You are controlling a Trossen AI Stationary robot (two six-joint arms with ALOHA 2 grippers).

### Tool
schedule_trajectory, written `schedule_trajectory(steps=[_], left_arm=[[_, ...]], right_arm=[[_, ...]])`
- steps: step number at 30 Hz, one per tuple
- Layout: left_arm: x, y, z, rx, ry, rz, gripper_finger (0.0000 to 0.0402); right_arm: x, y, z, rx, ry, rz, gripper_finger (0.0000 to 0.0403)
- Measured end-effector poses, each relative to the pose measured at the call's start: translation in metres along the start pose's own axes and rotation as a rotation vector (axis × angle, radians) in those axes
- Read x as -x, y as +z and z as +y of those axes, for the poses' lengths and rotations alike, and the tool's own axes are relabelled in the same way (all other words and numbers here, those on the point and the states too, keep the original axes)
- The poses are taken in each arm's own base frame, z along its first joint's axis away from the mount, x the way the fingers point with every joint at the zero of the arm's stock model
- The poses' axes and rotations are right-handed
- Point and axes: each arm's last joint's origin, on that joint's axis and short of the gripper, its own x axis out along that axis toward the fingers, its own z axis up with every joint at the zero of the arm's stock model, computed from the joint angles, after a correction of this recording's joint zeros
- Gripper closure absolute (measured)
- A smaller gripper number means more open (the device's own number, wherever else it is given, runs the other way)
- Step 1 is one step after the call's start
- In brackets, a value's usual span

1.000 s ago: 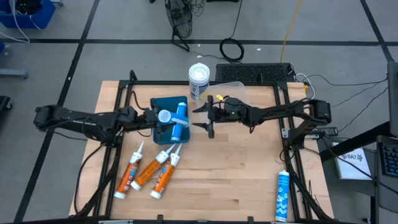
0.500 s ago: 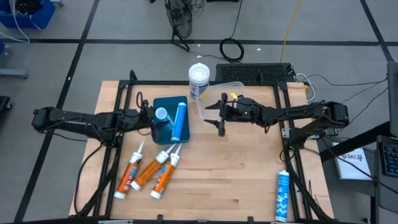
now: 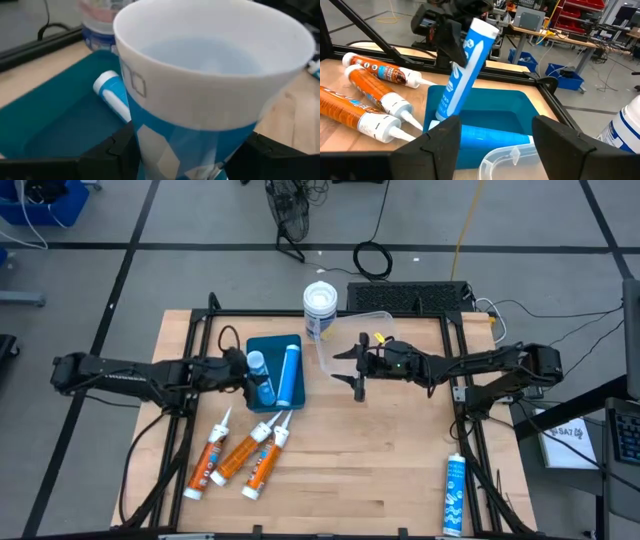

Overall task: Pick & place silicon tubes, Sealant and Lysol wipes
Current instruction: Put the blue caulk tube into the blue bin

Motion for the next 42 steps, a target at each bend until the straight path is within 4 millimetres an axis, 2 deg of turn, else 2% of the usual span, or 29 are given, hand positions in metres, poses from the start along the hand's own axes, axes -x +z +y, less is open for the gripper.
schedule_trajectory(steps=[12, 19, 21, 26, 30, 42], left_arm=[[-0.002, -0.006, 0.013, 0.204, 0.043, 0.122, 0.0185], [-0.002, -0.006, 0.015, 0.148, 0.057, 0.131, 0.0184], [-0.002, -0.006, 0.016, 0.124, 0.061, 0.133, 0.016], [-0.003, -0.008, 0.017, 0.071, 0.085, 0.139, 0.0058], [-0.003, -0.007, 0.017, 0.069, 0.083, 0.134, 0.0012], [-0.003, -0.005, 0.015, 0.013, 0.063, 0.108, 0.0043]], right_arm=[[0.0, 0.0, 0.0, -0.006, 0.001, 0.0, 0.0185], [0.0, 0.0, 0.0, -0.005, 0.002, 0.0, 0.0188], [0.0, 0.0, 0.0, -0.005, 0.002, 0.0, 0.0189], [0.0, 0.0, 0.0, -0.004, 0.002, 0.0, 0.019], [0.0, 0.0, 0.0, -0.001, 0.002, 0.0, 0.0191], [0.0, 0.0, 0.003, 0.001, 0.022, -0.004, 0.0191]])
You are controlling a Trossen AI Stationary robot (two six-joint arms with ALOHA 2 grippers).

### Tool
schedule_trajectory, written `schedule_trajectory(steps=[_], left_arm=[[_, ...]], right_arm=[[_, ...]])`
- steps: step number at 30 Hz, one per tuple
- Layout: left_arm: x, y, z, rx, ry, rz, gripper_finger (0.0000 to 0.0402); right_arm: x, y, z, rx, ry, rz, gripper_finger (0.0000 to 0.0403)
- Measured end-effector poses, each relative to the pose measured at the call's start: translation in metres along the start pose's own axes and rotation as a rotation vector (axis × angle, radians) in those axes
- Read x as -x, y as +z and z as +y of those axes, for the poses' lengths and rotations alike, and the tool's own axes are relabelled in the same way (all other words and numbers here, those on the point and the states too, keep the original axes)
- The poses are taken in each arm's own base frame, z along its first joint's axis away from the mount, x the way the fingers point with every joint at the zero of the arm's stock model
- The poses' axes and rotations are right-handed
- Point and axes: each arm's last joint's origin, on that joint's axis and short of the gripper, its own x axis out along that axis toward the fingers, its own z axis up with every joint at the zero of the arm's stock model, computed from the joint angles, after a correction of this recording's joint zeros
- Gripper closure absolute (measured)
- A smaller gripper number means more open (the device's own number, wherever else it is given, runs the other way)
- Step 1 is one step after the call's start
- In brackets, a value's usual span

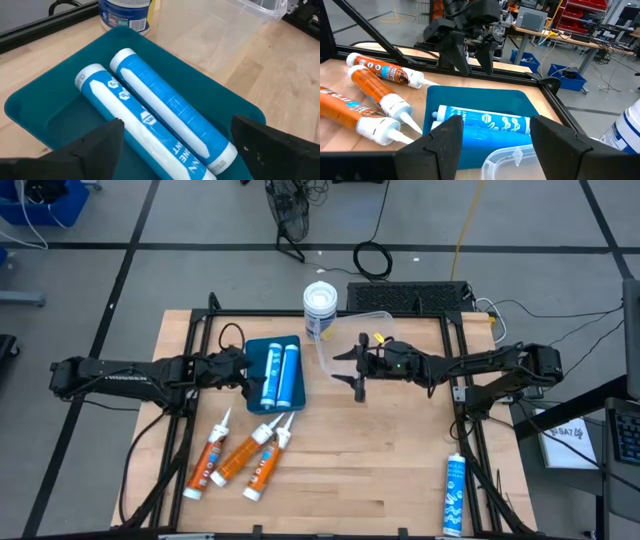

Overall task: Pick & place silicon tubes, Sealant and Lysol wipes
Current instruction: Put the blue caulk tube into the blue bin

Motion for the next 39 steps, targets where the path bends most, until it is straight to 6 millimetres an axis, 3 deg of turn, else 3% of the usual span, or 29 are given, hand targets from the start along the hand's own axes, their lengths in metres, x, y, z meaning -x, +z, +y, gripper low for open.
schedule_trajectory(steps=[8, 16, 21, 25, 30, 35, 39], left_arm=[[0.0, 0.0, 0.0, 0.002, -0.002, -0.002, 0.0044], [0.0, 0.0, 0.0, -0.006, -0.002, -0.002, 0.0038], [0.0, 0.0, 0.0, -0.004, -0.002, -0.002, 0.0043], [0.0, 0.0, 0.0, -0.008, -0.002, -0.002, 0.0041], [0.0, 0.0, 0.0, -0.005, -0.002, -0.002, 0.0033], [0.0, 0.0, 0.0, -0.005, -0.003, -0.001, 0.0031], [0.0, 0.0, 0.0, -0.005, -0.003, -0.002, 0.0036]], right_arm=[[0.001, 0.005, 0.025, 0.064, 0.189, -0.044, 0.0191], [0.008, 0.016, 0.072, 0.107, 0.511, -0.143, 0.0191], [0.018, 0.021, 0.107, 0.008, 0.623, -0.126, 0.019], [0.029, 0.031, 0.143, -0.05, 0.557, -0.016, 0.019], [0.05, 0.053, 0.188, -0.072, 0.28, 0.271, 0.019], [0.065, 0.08, 0.225, -0.323, 0.192, 0.459, 0.0191], [0.07, 0.077, 0.25, -0.527, 0.241, 0.623, 0.0194]])
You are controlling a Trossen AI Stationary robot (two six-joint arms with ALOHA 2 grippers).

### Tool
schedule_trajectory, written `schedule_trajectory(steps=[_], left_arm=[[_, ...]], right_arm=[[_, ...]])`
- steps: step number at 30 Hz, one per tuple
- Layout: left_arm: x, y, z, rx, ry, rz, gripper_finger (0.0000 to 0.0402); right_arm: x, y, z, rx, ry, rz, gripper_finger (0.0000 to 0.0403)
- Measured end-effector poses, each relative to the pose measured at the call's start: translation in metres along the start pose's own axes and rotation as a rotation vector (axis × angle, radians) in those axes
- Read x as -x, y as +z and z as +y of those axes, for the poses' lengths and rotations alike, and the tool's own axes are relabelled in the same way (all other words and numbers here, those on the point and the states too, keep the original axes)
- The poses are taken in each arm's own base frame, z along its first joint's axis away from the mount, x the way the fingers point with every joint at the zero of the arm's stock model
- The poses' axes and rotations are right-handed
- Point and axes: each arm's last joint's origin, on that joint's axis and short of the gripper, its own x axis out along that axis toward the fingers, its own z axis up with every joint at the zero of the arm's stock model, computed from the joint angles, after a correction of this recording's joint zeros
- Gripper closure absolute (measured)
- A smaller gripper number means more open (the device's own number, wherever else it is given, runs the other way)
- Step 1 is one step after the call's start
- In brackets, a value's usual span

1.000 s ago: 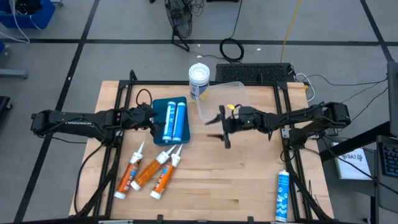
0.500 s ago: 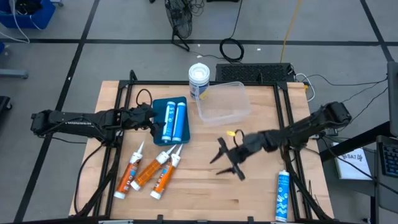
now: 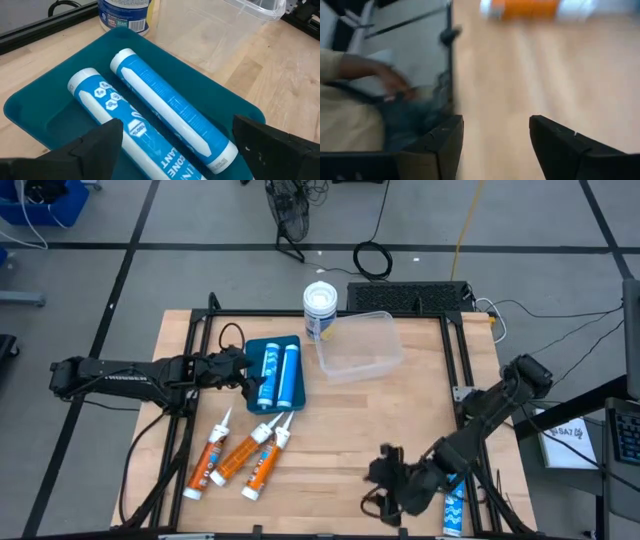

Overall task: Pick & place silicon tubes, Sealant and Lysol wipes
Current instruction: Put the blue caulk tube into the blue bin

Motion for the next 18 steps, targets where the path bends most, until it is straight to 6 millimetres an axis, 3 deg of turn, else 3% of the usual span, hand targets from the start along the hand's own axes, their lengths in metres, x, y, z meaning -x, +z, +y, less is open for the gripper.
schedule_trajectory(steps=[4, 10, 18], left_arm=[[0.0, 0.0, 0.0, 0.0, 0.0, 0.0, 0.0032], [0.0, 0.0, 0.0, 0.0, 0.0, 0.0, 0.0025], [0.0, 0.0, 0.0, 0.0, 0.0, 0.0, 0.0031]], right_arm=[[-0.009, -0.016, -0.001, -0.287, 0.008, 0.211, 0.0203], [-0.019, -0.044, -0.013, -0.73, -0.233, 0.601, 0.0218], [-0.012, -0.092, -0.011, -1.055, -0.566, 0.978, 0.0229]])
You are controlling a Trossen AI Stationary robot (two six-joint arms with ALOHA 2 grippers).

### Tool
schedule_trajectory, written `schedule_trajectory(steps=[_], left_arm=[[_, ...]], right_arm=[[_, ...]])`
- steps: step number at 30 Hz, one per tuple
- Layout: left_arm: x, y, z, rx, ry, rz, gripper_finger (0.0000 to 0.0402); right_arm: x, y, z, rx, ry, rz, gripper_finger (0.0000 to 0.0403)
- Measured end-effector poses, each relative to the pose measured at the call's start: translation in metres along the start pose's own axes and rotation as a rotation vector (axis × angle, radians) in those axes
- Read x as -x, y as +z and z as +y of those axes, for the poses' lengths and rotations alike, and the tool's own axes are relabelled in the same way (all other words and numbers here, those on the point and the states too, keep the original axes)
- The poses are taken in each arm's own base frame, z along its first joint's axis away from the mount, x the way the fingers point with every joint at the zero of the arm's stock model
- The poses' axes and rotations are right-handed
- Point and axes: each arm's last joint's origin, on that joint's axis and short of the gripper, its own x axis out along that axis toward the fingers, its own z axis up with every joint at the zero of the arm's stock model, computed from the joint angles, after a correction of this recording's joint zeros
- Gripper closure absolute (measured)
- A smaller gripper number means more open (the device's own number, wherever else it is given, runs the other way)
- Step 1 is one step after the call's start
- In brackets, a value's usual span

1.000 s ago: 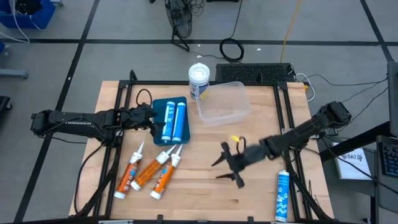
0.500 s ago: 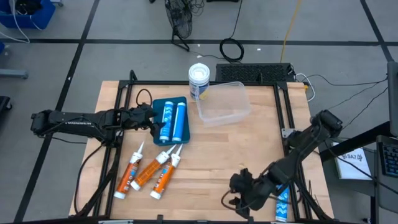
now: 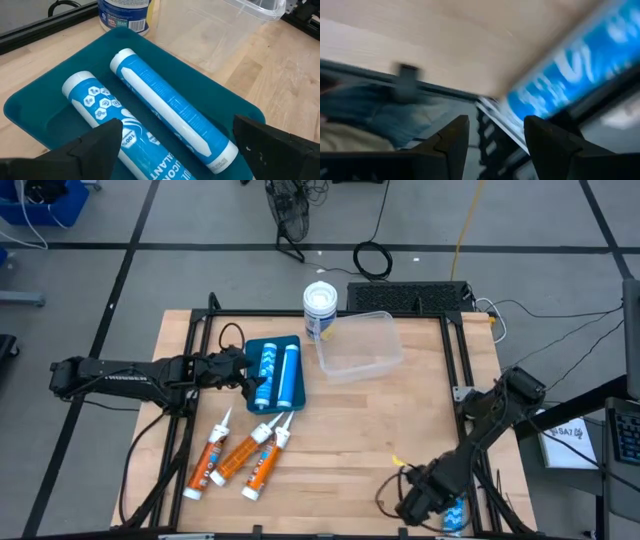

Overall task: Pick & place silicon tubes, Sealant and Lysol wipes
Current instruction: Put the blue caulk tube into the blue bin

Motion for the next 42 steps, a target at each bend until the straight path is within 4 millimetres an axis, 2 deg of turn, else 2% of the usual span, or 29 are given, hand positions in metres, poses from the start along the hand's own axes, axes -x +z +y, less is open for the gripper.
schedule_trajectory(steps=[4, 9, 18, 22, 25, 34, 42], left_arm=[[0.0, 0.0, 0.0, 0.0, 0.0, 0.0, 0.0024], [0.0, 0.0, 0.0, 0.0, 0.0, 0.0, 0.0019], [0.0, 0.0, 0.0, 0.0, 0.0, 0.0, 0.0031], [0.0, 0.0, 0.0, 0.0, 0.0, 0.0, 0.0028], [0.0, 0.0, 0.0, 0.0, 0.0, 0.0, 0.0023], [0.0, 0.0, 0.0, 0.0, 0.0, 0.0, 0.0024], [0.0, 0.0, 0.0, -0.001, 0.0, 0.0, 0.0027]], right_arm=[[-0.02, -0.014, -0.012, -0.087, -0.035, 0.017, 0.0229], [-0.039, -0.024, -0.019, -0.003, 0.047, -0.013, 0.0231], [-0.047, -0.015, -0.033, -0.057, -0.104, 0.01, 0.0232], [-0.048, -0.016, -0.039, -0.078, -0.189, 0.049, 0.0232], [-0.048, -0.015, -0.044, -0.099, -0.216, 0.01, 0.0232], [-0.049, -0.004, -0.049, -0.123, -0.175, -0.175, 0.0232], [-0.07, 0.024, -0.065, -0.189, -0.233, -0.217, 0.0232]])
